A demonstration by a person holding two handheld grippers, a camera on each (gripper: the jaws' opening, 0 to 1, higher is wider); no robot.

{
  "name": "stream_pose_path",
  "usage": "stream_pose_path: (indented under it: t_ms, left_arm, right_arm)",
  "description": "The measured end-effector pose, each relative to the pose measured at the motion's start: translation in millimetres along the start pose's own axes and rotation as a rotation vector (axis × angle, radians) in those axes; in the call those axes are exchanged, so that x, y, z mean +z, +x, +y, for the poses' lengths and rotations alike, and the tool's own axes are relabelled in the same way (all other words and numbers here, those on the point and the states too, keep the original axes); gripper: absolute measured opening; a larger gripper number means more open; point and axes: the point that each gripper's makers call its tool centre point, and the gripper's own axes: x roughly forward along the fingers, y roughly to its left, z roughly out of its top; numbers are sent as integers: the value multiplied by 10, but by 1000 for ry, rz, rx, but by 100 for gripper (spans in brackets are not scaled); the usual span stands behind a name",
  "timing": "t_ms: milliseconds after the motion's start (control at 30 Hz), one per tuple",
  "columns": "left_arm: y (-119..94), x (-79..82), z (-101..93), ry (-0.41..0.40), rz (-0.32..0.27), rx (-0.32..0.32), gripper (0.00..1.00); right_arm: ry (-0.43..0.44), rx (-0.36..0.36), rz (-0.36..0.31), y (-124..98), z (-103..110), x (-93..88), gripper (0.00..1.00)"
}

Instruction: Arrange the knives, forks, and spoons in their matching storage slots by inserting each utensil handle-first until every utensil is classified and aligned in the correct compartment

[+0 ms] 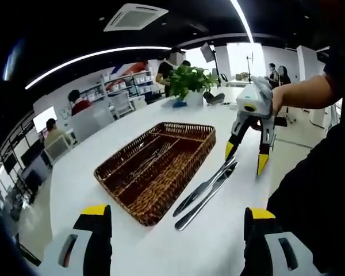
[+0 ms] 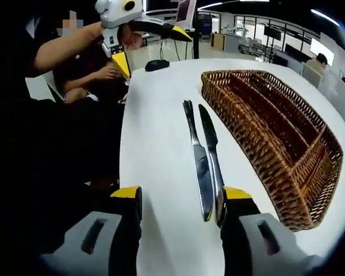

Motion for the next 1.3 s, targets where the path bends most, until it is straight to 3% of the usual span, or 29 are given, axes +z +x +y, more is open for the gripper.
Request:
stream_pose_path:
  t_ms: [167,567,600,633,667,700,733,1000,1067,1300]
  left_arm:
    - [8,12,-4,1,-2,-1,100]
    - [-2,-12,-14,-2,1,1,100]
    - [-2,-14,-14,-2,1,1,100]
    - [-3,-15,-15,-2,1,1,100]
    - [-4,-14,-16,-3,0,1,100]
    - [-3,-15,-17,-4,0,1,100]
    - [-2,-15,-19,-4,-1,1,100]
    - [32,-58,-43,2,11,-8,100]
    - [40,-75,-43,7,17,-11,100]
    - [69,-107,-48,20,35,-18,100]
  right_arm:
    - [36,7,3,15,-21,19,40]
    - [34,-1,77,79,-151,-96,29]
    - [34,-6,91,74,-175,-116,28]
    - [33,-21,147,57,-208,-209,27]
    - [-61,-30,118,78,-239,-152,24]
    - [-110,-34,184,23,-274,-230,22]
    - [-46,-28,168,52,-184,-206,23]
    - [-89,-29,199,96,-241,-168,14]
    - [-174,-36,204,113,-243,-145,9]
    - [-161,-54,222,118,-250,-142,8]
